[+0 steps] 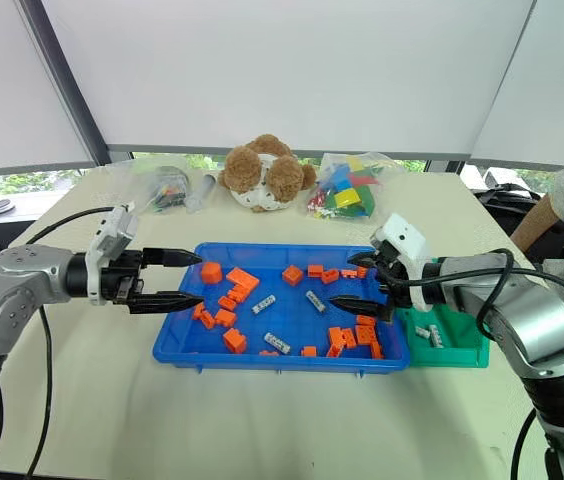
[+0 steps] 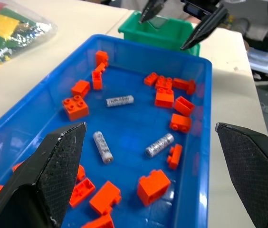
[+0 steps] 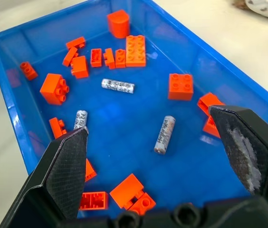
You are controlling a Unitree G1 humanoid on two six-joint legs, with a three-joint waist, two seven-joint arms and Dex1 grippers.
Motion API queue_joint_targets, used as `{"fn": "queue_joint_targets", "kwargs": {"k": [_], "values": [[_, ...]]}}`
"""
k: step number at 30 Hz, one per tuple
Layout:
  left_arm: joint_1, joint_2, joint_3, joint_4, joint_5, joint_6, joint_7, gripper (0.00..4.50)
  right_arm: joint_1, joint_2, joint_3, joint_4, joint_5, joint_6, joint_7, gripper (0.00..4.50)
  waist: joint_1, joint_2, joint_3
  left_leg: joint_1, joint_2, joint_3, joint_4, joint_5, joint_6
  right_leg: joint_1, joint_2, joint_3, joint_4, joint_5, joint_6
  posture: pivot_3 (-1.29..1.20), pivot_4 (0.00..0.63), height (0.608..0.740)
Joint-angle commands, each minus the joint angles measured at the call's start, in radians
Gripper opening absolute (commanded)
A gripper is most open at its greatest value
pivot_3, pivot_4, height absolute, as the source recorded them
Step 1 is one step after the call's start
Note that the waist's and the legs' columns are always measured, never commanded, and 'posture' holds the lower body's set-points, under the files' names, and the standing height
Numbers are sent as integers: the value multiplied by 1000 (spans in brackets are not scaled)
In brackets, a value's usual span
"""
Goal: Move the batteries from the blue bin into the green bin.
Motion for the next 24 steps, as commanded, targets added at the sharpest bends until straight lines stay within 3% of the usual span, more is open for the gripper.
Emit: {"fn": "queue_joint_targets", "kwargs": {"k": [1, 24], "values": [[-16, 17, 22, -3, 5, -16, -6, 4500, -25, 7, 1, -16, -9, -14, 8, 4430, 0, 0, 0, 0, 0, 0, 0, 0, 0, 0, 0, 0, 0, 0, 0, 0, 150, 733], [-23, 14, 13, -6, 9, 1, 4, 4500, -74, 76, 50, -32, -28, 56, -51, 4430, -1, 0, 0, 0, 0, 0, 0, 0, 0, 0, 0, 0, 0, 0, 0, 0, 150, 733]]}}
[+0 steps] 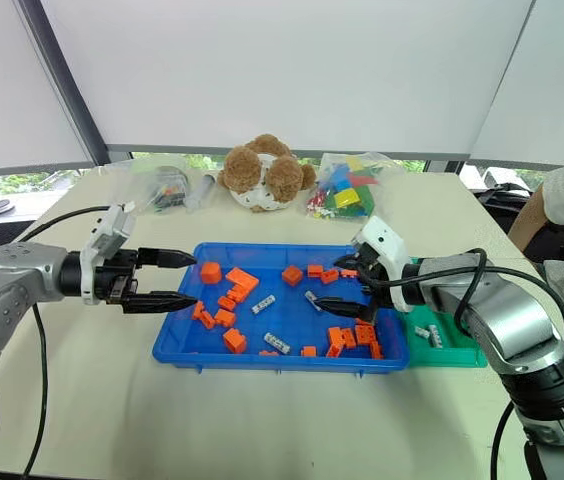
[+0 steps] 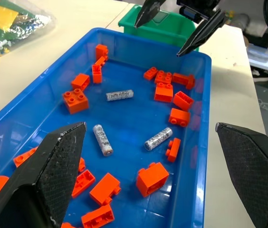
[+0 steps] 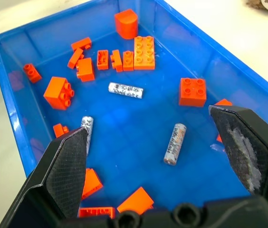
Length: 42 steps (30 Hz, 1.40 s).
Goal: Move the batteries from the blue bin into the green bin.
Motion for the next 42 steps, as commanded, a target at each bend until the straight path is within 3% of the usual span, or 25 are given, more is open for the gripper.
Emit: {"fn": "queue_joint_targets", "kwargs": {"k": [1, 9, 18, 30, 42], "values": [[-17, 2, 11, -11, 8, -22, 2, 4500, -34, 12, 1, -19, -8, -6, -2, 4430, 0, 0, 0, 0, 0, 0, 0, 0, 0, 0, 0, 0, 0, 0, 0, 0, 150, 733], [-19, 4, 18, -12, 9, -20, 3, 4500, -132, 107, 128, 95, -78, -65, 39, 4430, -3, 0, 0, 0, 0, 0, 0, 0, 0, 0, 0, 0, 0, 0, 0, 0, 150, 733], [-12, 23, 34, -26, 11, -11, 15, 4500, -350, 326, 364, 566, -313, -395, 184, 4430, -6, 0, 0, 0, 0, 1, 0, 0, 0, -1, 0, 0, 1, 0, 0, 0, 150, 733], [9, 32, 55, -62, -2, 4, 49, 4500, -539, 538, 396, 1195, -509, -749, 299, 4430, -10, 0, 0, 0, 0, 1, 0, 3, -6, -1, 0, -1, 2, 0, 0, 0, 150, 733], [39, 27, 77, -92, -1, -1, 83, 4500, -625, 656, 363, 1532, -625, -849, 324, 4430, -34, 0, 0, 0, 1, 0, -1, 4, -8, -1, 0, -2, 3, 0, 0, 0, 150, 733]]}}
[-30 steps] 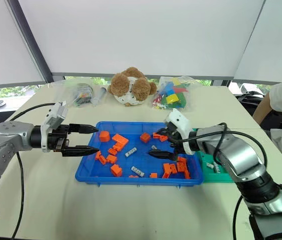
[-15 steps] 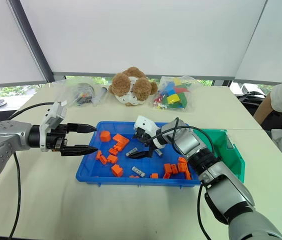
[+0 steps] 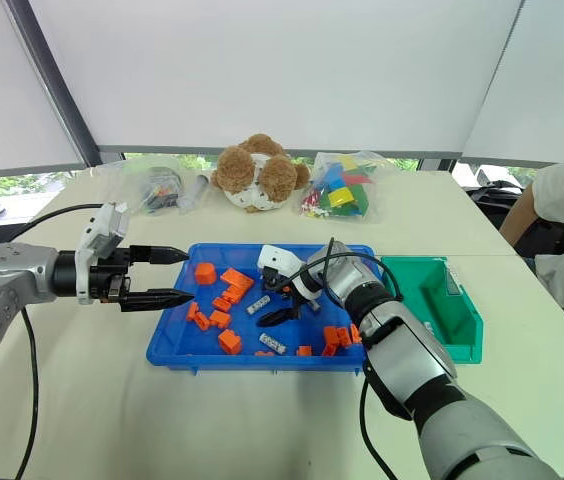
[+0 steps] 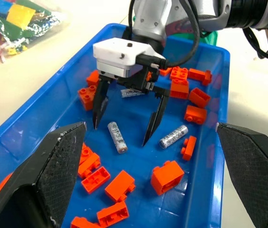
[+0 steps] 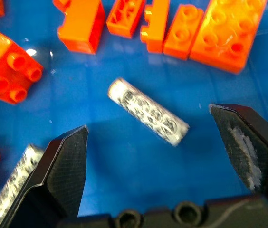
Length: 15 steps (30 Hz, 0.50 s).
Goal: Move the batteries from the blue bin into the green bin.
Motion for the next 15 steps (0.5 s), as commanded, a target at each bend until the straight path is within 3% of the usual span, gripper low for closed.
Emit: {"fn": "queue_joint_targets", "kwargs": {"k": [1, 3, 6, 13, 15], "values": [[-5, 7, 38, -34, -17, -8, 11, 4500, -27, 25, -18, 68, -43, -22, -13, 4430, -3, 0, 0, 0, 0, 0, 0, 0, 0, 0, 0, 0, 0, 0, 0, 0, 150, 733], [-3, 5, 38, -38, -18, -8, 15, 4500, -34, 32, -25, 90, -59, -31, -21, 4430, -5, 0, 0, 1, 0, 0, 0, 0, 0, 0, 0, 0, 0, 0, 0, 0, 150, 733], [3, 5, 42, -45, -17, -10, 23, 4500, -39, 44, -29, 109, -86, -46, -30, 3596, -7, 0, 0, 1, 0, -1, 0, 0, 0, 0, 0, 0, 1, 0, 0, 0, 150, 733], [17, 1, 49, -57, -23, -11, 39, 4500, -38, 70, -41, 116, -125, -72, -40, 170, -16, 0, 0, 1, 0, -2, -1, 0, -1, 1, 0, -1, 1, 0, 0, 0, 150, 733], [18, -2, 49, -59, -25, -11, 43, 4500, -33, 59, -53, 101, -123, -75, -37, 68, -16, 0, 0, 1, 0, -2, -1, 0, -1, 1, 0, -1, 1, 0, 0, 0, 150, 733]]}}
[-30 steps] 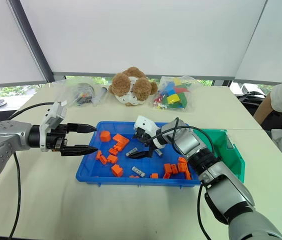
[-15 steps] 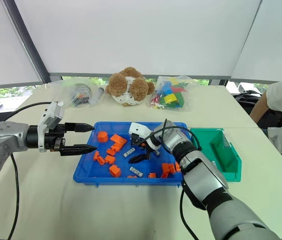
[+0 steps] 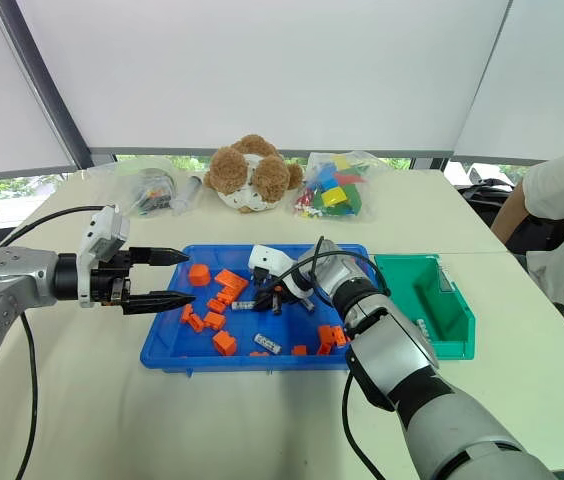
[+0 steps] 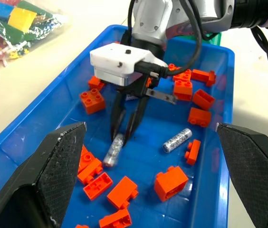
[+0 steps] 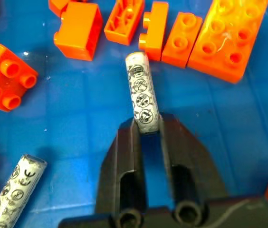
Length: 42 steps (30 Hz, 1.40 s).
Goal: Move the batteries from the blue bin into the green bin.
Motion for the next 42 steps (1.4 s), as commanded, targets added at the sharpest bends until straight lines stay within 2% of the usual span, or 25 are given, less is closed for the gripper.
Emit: {"fn": "queue_joint_targets", "kwargs": {"k": [1, 3, 5, 11, 15, 18, 22, 30, 31, 32, 38, 42], "values": [[-2, -2, 39, -24, -23, -12, 6, 4500, 10, -20, -12, -9, -24, -4, 2, 68, 0, 0, 0, 0, 0, 0, 0, 0, 0, 0, 0, 0, 0, 0, 0, 0, 150, 733], [-1, -4, 36, -23, -24, -14, 8, 4500, 26, -62, -44, -72, 5, 9, 29, 68, 1, 0, 0, 0, 0, 0, 0, 0, 0, 0, 0, 0, 0, 0, 0, 0, 150, 733], [1, -8, 32, -20, -24, -19, 9, 4500, 73, -129, -83, -216, 45, 55, 72, 68, 8, 0, 0, -1, 0, -1, 0, 0, 0, 0, -1, -1, 0, 0, 0, 0, 150, 733], [-14, -29, 7, 5, -15, -39, -1, 4500, 375, -433, -268, -984, 169, 416, 122, 68, 25, 0, 0, -2, -1, -3, 0, 0, 0, 0, -1, -1, -1, 0, 0, 0, 150, 733], [-32, -51, -22, 33, -4, -59, -16, 4500, 551, -644, -444, -1272, 206, 621, 69, 68, 36, 0, 0, -2, -1, -3, 0, -2, 3, 0, -1, -1, -2, 0, 0, 0, 150, 733], [-52, -69, -45, 60, 11, -76, -32, 4500, 632, -756, -556, -1348, 228, 721, 25, 68, 39, 0, 0, -1, -1, -1, 0, -3, 5, 0, 0, 1, -3, 0, 0, 0, 150, 733], [-83, -92, -70, 93, 27, -98, -50, 4500, 760, -859, -631, -1354, 230, 730, -13, 68, 46, 0, 0, -1, -1, -1, 0, -3, 5, 1, 1, 1, -3, 0, 0, 0, 150, 733], [-118, -115, -92, 131, 52, -119, -69, 4500, 859, -911, -631, -1294, 235, 682, -76, 68, 46, 0, 0, 0, -1, 0, 0, -3, 5, 1, 1, 2, -3, 0, 0, 0, 150, 733], [-119, -116, -92, 132, 54, -119, -71, 4500, 860, -911, -631, -1291, 242, 682, -79, 1030, 46, 0, 0, 0, -1, 0, 0, -3, 5, 1, 1, 2, -3, 0, 0, 0, 150, 733], [-118, -115, -91, 131, 55, -119, -72, 4500, 857, -912, -630, -1291, 249, 685, -83, 1406, 46, 0, 0, -1, -1, 0, 0, -3, 5, 1, 1, 2, -3, 0, 0, 0, 150, 733], [-111, -108, -84, 120, 53, -113, -67, 4500, 800, -926, -617, -1312, 298, 677, -81, 4434, 47, 0, 0, -1, -1, 0, 0, -3, 5, 1, 1, 2, -3, 0, 0, 0, 150, 733], [-109, -105, -80, 117, 52, -110, -64, 4500, 681, -875, -564, -1378, 389, 728, -54, 4434, 42, 1, 0, 0, -1, 0, 0, -3, 5, 1, 1, 2, -3, 0, 0, 0, 150, 733]]}}
